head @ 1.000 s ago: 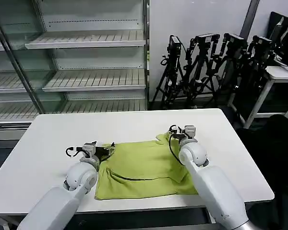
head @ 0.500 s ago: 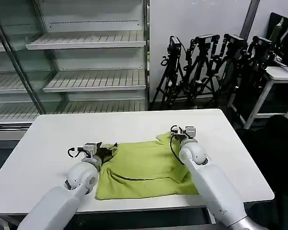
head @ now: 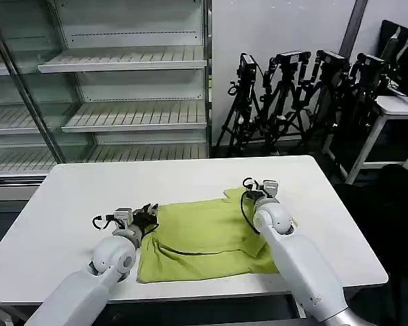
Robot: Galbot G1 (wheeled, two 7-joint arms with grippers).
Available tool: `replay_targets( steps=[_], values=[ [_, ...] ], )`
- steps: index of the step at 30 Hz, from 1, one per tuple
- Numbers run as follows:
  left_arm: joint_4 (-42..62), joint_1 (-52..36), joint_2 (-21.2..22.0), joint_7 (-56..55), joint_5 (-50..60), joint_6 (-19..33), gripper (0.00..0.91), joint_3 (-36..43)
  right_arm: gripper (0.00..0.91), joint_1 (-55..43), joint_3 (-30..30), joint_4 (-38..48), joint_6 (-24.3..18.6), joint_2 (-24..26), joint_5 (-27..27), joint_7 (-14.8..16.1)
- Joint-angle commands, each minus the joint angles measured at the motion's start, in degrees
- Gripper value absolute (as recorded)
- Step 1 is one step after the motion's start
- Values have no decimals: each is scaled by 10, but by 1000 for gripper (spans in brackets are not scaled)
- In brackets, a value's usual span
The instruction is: Fold and organize the clothes.
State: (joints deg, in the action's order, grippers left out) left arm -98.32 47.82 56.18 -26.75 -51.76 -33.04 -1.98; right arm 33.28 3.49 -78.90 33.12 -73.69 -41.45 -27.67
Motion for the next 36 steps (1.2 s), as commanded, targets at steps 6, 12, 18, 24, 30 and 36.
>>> replay_targets(
  steps=[6,12,18,24,30,36],
  values=[
    [-30,10,-1,8,23,0,40,-16,0,11,6,-35,-8,5,24,22],
    [-55,7,-8,13,23,1,40,-25,0,35,15,-106,-50,23,84,33],
    [-65,10,-14,20,21,1,40,-33,0,63,35,-160,-55,29,91,32],
    [-99,19,-21,21,22,2,40,-41,0,84,44,-199,-56,41,116,43],
    [-142,46,-39,23,24,2,40,-54,0,115,61,-242,-52,63,121,57],
    [-187,107,-48,35,57,5,40,-65,0,164,84,-292,-45,84,127,68]
  ],
)
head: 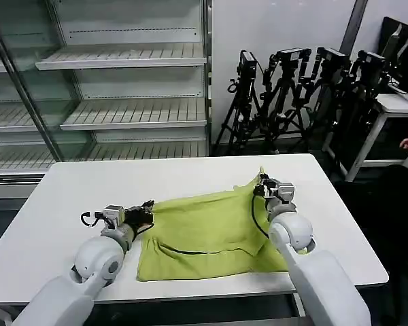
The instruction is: Fold and organize the clothes.
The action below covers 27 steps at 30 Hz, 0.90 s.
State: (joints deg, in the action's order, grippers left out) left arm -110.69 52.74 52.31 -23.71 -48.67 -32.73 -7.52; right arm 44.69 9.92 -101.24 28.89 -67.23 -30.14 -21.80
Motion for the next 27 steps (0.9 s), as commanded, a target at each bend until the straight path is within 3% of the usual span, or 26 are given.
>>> replay_targets(
  steps=[1,14,24,25,26,27],
  values=[
    [-76,68,-10,6,33,3,40,-12,0,72,25,-83,-2,23,17,12],
    [-129,176,-13,29,109,13,40,-31,0,270,116,-201,-7,35,63,42],
    [-120,211,-15,45,168,18,40,-34,0,318,132,-184,3,0,72,36],
    [-111,212,-12,45,169,18,141,-34,0,320,128,-177,-1,-5,90,38],
    [-108,212,-11,45,169,18,373,-34,111,321,124,-173,-3,-6,102,37],
    [-105,214,-10,46,170,18,705,-34,423,322,120,-165,-4,-9,121,37]
  ],
)
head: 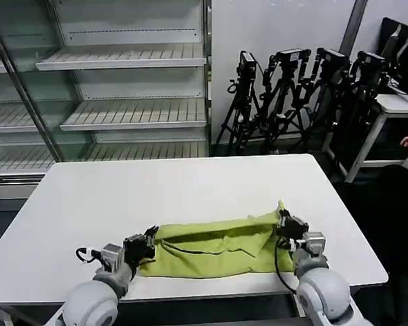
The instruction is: Fold and organize the clothes.
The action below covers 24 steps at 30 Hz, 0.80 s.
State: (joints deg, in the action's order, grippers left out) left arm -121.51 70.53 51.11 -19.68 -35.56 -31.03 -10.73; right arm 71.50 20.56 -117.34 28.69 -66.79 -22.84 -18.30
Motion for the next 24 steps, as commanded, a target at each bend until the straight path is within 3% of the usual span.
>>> replay_targets(
  steps=[1,14,24],
  values=[
    [3,38,4,6,38,1,907,-3,907,58,9,-2,1,-16,61,4],
    [-62,92,48,-14,23,42,907,-59,907,121,27,-102,-12,-34,80,-10],
    [-38,95,152,-59,19,40,907,-54,907,189,47,-170,-20,-53,93,-13]
  ],
)
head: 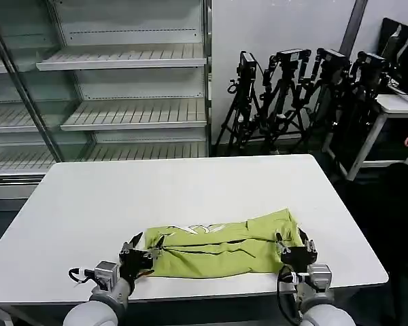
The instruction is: Fold and organize the clothes.
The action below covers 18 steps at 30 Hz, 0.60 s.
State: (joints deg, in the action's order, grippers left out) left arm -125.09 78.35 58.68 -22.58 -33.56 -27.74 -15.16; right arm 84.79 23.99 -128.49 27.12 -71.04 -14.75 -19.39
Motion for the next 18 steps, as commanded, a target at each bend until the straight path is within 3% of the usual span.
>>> replay_targets(
  steps=[1,8,9,10,11,13,18],
  values=[
    [3,18,85,-31,-1,5,907,-8,907,62,16,-62,-5,-11,12,-2],
    [40,4,133,-43,1,-12,907,0,907,81,25,-73,-12,-18,12,3],
    [40,4,136,-43,1,-14,856,1,907,82,24,-73,-13,-19,13,3],
    [41,5,143,-44,4,-14,222,4,907,83,24,-74,-13,-21,14,4],
    [41,6,147,-43,6,-14,81,7,907,83,23,-75,-14,-22,14,3],
    [43,8,152,-43,11,-12,10,10,907,86,23,-78,-14,-24,14,3],
    [47,8,154,-42,10,-12,20,9,907,93,26,-87,-14,-25,13,9]
  ],
)
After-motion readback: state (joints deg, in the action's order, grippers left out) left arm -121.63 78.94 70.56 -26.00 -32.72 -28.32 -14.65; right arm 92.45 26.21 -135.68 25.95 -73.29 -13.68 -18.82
